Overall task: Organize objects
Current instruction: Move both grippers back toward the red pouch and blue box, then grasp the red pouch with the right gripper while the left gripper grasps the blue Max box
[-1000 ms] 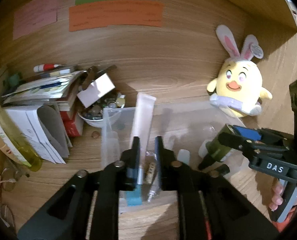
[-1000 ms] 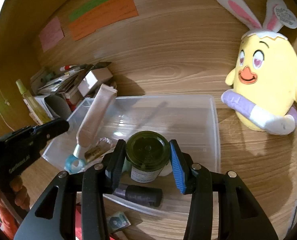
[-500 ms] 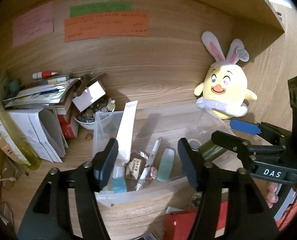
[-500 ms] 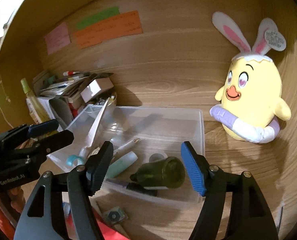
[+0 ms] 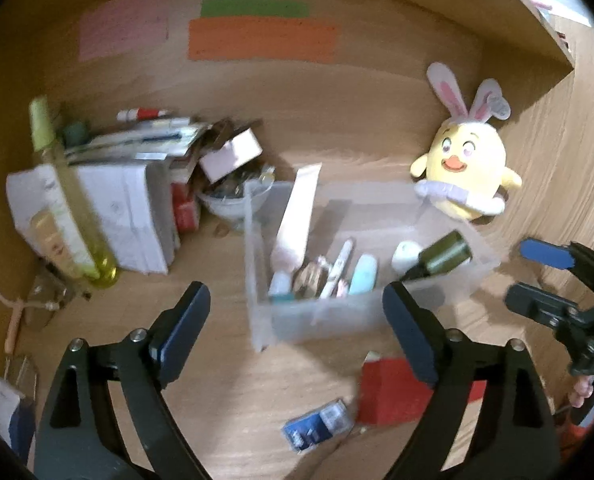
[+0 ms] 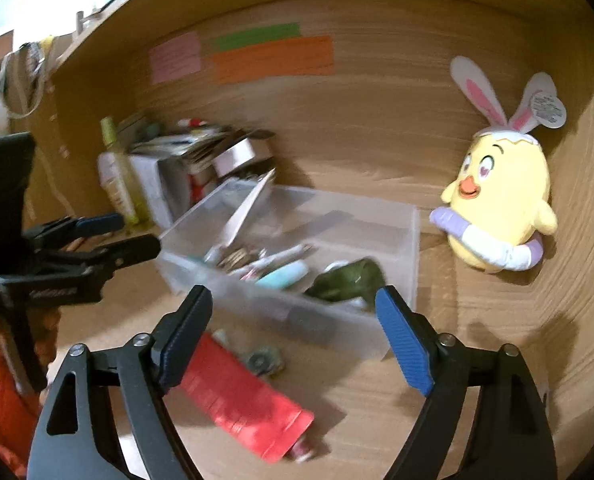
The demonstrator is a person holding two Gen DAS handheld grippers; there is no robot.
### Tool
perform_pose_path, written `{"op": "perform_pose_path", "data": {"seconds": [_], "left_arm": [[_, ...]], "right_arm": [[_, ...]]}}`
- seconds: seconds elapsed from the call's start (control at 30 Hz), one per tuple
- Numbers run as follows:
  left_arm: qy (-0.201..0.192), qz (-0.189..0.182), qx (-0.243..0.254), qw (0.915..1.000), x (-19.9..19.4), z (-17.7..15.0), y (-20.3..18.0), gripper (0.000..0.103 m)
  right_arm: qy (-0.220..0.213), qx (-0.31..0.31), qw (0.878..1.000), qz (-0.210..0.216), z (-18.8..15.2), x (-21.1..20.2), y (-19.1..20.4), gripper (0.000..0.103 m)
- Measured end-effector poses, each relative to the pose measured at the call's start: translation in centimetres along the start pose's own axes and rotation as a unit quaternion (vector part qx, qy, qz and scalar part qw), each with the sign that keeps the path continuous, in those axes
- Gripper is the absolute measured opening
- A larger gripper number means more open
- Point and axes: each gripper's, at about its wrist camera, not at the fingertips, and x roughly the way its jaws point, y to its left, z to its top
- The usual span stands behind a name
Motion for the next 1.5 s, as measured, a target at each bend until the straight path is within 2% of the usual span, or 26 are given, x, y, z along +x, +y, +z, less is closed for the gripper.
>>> {"op": "perform_pose_path", "data": {"seconds": [0.13,0.27,0.53,0.7,1.0,1.2,1.27,1.4,1.43,1.5], "left_arm": [[0.025,0.006,-0.012,0.9996,0.1,-2.0,0.9,0.089],[0.050,0.006,-0.026,0.9984,0.3,-4.0,1.6,0.089],[0.090,0.019,-0.018,0.9956,0.8,-7.2,2.0,0.089],[0.108,0.017,-0.017,0.9939,0.7,-8.5,2.5,0.089],[0.122,0.010,0.020,0.9922,1.0,-9.4,1.7,0.089],[0.131,0.010,0.036,0.9907,2.0,-9.2,1.0,0.089],[0.133,0.010,0.038,0.9904,2.2,-9.0,1.0,0.085],[0.133,-0.002,0.040,0.9903,2.3,-8.9,1.0,0.072],[0.133,-0.003,0.040,0.9903,2.3,-8.9,0.9,0.068],[0.134,-0.011,0.038,0.9902,2.4,-8.7,0.9,0.062]], "right_arm": [[0.020,-0.024,0.999,0.004,-1.6,0.3,1.4,0.085],[0.058,-0.026,0.998,0.014,-3.4,1.7,2.3,0.085],[0.113,-0.048,0.992,0.040,-5.8,4.6,3.8,0.085],[0.132,-0.079,0.988,0.035,-5.8,6.4,4.6,0.088],[0.146,-0.162,0.976,0.018,-5.4,8.0,6.6,0.090],[0.162,-0.184,0.969,0.030,-4.8,9.7,7.1,0.090],[0.162,-0.183,0.969,0.040,-4.6,10.1,7.0,0.090],[0.152,-0.170,0.972,0.063,-4.2,10.2,6.9,0.088],[0.150,-0.166,0.972,0.072,-4.2,10.1,6.9,0.086],[0.145,-0.168,0.972,0.078,-4.2,9.8,7.1,0.071]]}}
